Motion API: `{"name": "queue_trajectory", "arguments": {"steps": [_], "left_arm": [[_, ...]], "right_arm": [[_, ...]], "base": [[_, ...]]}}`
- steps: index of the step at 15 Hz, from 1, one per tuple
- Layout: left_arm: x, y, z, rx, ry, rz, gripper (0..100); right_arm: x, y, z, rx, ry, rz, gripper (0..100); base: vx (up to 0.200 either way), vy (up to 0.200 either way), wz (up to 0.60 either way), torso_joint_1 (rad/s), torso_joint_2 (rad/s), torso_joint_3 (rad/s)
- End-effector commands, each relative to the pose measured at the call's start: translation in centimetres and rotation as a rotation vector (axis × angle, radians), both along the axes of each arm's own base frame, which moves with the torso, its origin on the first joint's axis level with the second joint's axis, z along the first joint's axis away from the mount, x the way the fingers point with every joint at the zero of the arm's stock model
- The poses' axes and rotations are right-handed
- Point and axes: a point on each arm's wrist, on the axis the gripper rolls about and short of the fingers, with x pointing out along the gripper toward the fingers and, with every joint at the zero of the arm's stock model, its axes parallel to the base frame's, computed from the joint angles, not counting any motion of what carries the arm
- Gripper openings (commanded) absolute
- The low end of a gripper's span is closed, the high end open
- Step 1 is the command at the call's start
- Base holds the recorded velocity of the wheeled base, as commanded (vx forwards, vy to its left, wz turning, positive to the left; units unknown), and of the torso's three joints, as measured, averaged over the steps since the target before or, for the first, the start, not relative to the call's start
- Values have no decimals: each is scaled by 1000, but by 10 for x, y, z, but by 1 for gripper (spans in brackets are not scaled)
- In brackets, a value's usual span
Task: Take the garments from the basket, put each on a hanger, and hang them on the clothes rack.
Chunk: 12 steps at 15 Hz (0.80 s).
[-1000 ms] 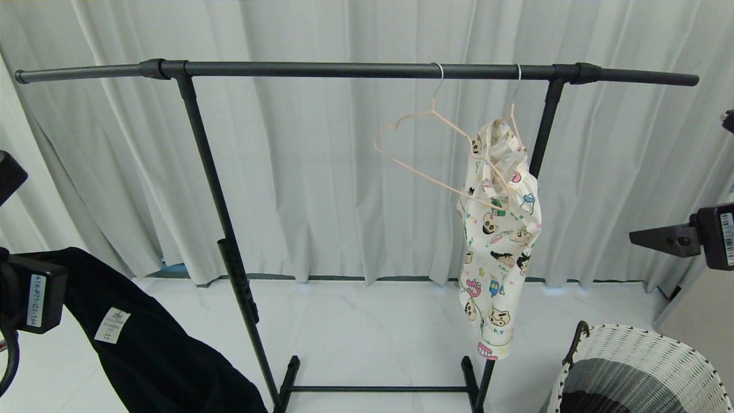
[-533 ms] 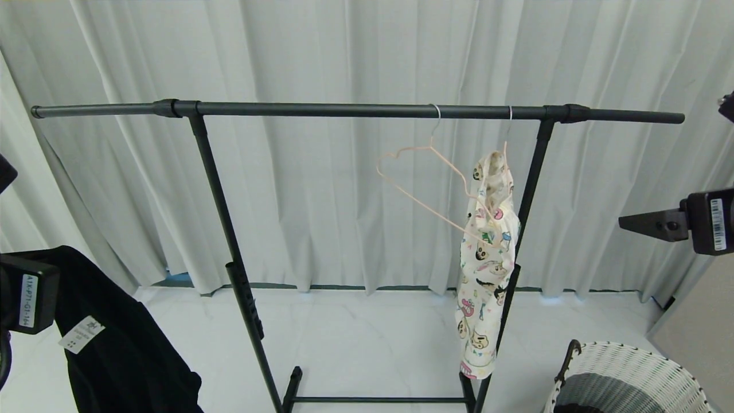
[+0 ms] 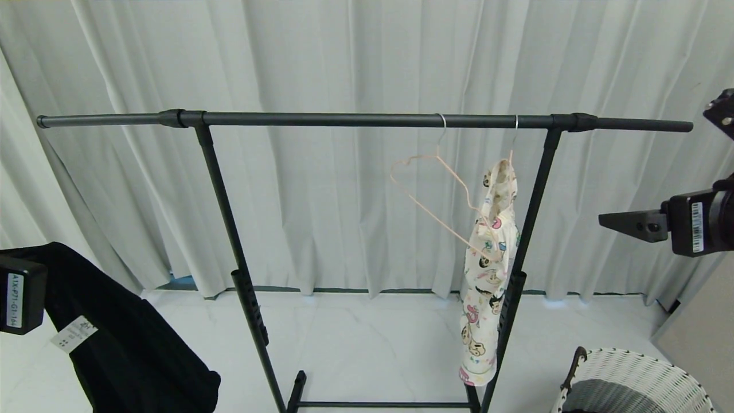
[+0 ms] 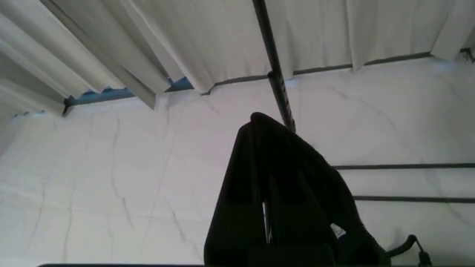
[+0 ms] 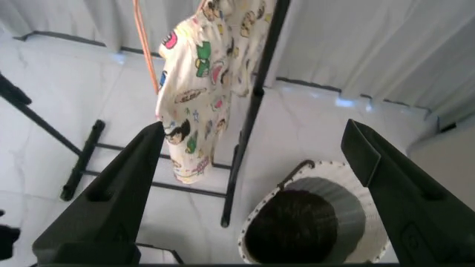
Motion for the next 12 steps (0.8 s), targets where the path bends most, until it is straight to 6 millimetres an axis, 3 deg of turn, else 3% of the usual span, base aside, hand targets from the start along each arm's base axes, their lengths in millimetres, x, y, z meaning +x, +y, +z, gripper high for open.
{"name": "queue_trajectory", "arguments": {"steps": [1, 2, 5, 12], "left_arm": [[1, 0, -3, 2, 12, 1, 0], [2, 0, -5, 3, 22, -1, 0], [3, -1, -18, 12, 72, -3, 0], [-1, -2, -23, 44, 85, -38, 0]], "right_arm": [[-5, -2, 4, 21, -14, 23, 100], [-8, -4, 5, 36, -18, 44, 100], [-21, -11, 10, 64, -48, 50, 100], [-83, -50, 14, 103, -99, 31, 100]], "base": [[0, 200, 0, 12, -2, -2], [0, 200, 0, 17, -7, -7], [0, 0, 0, 0, 0, 0], [0, 0, 0, 0, 0, 0]]}}
